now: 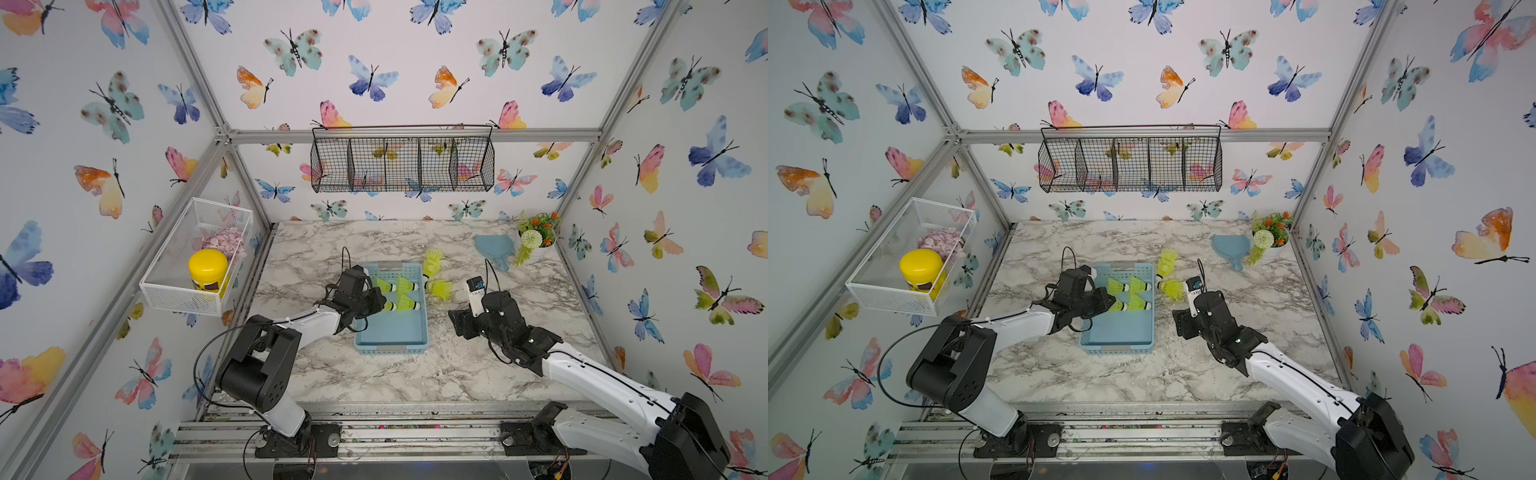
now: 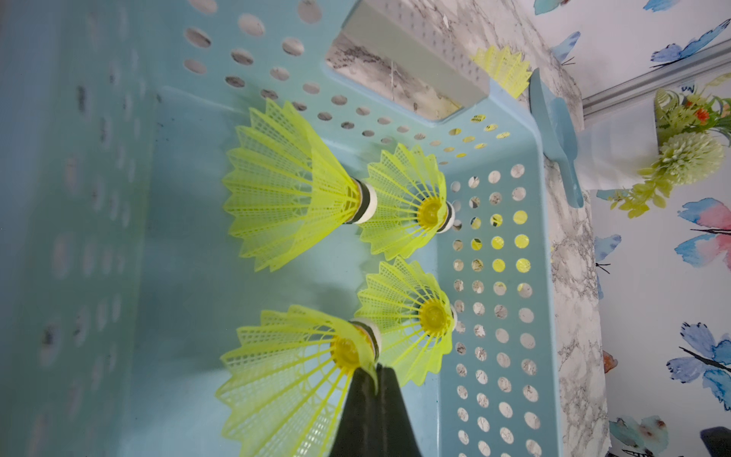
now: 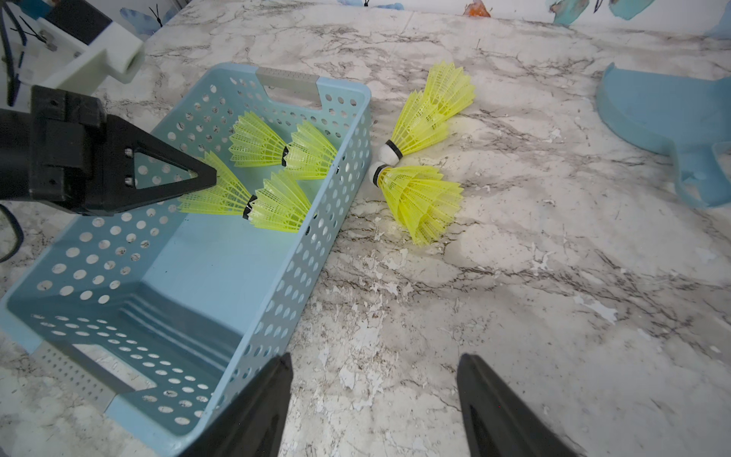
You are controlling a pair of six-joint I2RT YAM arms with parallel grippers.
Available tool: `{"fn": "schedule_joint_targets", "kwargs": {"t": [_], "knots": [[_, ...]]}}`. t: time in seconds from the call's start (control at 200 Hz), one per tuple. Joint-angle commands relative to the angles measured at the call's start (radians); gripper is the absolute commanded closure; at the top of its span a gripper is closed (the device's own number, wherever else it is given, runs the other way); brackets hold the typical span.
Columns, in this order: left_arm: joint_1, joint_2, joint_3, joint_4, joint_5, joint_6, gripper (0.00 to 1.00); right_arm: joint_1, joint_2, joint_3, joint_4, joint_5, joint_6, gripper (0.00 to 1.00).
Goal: Put the shuttlecocks into the storage box
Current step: Place the shuttlecock in the storage box.
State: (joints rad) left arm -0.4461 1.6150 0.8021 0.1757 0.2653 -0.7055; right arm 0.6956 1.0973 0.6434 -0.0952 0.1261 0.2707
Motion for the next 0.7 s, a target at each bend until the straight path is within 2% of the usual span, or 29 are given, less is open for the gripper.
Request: {"fn": "schedule_joint_targets", "kwargs": {"t": [0.0, 0.13, 0.23, 0.35, 0.546, 0.696], "knots": [[0.006, 0.014, 0.002, 0.022, 0.009, 0.005, 1.0, 0.006, 0.016, -0.01, 0.019, -0.023, 0.014, 0.27], [0.005, 0.028, 0.003, 0.022, 0.002, 0.012, 1.0, 0.005, 0.027, -0.008, 0.022, -0.025, 0.012, 0.27], [0.005, 0.033, 0.002, 0.02, -0.018, 0.016, 0.88, 0.005, 0.033, -0.007, 0.023, -0.026, 0.01, 0.27], [0.005, 0.037, 0.007, 0.004, -0.036, 0.026, 0.81, 0.005, 0.036, -0.005, 0.02, -0.025, 0.009, 0.27], [0.005, 0.015, 0.019, -0.032, -0.084, 0.046, 0.64, 0.005, 0.038, -0.004, 0.017, -0.025, 0.007, 0.27], [0.004, -0.001, 0.036, -0.058, -0.103, 0.074, 0.57, 0.005, 0.039, -0.004, 0.018, -0.018, 0.007, 0.27]]}}
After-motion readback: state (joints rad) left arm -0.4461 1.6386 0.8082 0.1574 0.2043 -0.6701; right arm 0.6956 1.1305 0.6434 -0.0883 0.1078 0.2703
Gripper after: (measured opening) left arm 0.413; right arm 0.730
